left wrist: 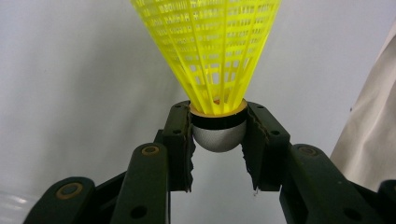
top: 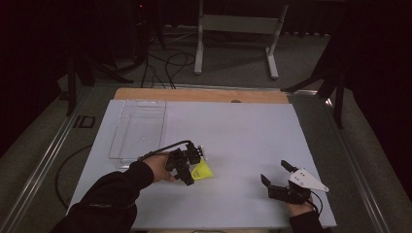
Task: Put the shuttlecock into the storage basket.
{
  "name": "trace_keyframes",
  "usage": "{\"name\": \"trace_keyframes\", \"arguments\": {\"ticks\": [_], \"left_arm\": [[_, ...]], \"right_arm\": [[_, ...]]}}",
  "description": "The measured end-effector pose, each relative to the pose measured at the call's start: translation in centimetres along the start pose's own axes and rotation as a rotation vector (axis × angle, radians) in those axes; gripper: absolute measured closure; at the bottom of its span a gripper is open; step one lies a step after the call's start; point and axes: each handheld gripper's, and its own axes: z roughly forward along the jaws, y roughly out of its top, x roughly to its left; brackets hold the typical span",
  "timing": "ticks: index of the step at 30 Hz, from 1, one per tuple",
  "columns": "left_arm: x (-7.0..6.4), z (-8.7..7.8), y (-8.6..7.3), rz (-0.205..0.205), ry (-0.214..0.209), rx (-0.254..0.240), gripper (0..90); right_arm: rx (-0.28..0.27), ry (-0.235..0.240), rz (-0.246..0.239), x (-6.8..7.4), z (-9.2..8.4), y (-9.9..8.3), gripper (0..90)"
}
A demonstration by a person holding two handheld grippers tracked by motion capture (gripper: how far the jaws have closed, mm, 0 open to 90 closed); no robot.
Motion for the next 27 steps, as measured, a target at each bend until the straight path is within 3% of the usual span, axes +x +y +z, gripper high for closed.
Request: {"name": "trace_keyframes", "arguments": {"ticks": [2,10,13,17,23,27], "left_arm": [[0.0,-0.3,-0.3,-0.001,0.001,-0.007,64.8],[-0.4,-1.1,-1.0,0.057,0.016,0.030,64.8],[-0.4,-1.6,-1.3,0.074,0.031,0.019,64.8],[-0.1,-2.4,-1.6,0.057,0.032,0.021,64.8],[-0.5,-4.1,-1.7,0.117,0.029,0.002,64.8],[-0.4,-5.0,-1.7,0.124,0.036,-0.013,64.8]], "right_arm": [[0.000,0.001,-0.002,0.0,0.0,0.0,9.3],[0.003,0.005,-0.001,0.1,0.1,0.0,9.3],[0.004,0.003,-0.003,0.1,0.1,0.0,9.3],[-0.008,0.002,-0.018,0.3,-0.1,0.2,9.3],[0.002,0.011,-0.014,0.2,0.1,0.1,9.3],[0.000,0.011,-0.012,0.2,0.1,0.1,9.3]]}}
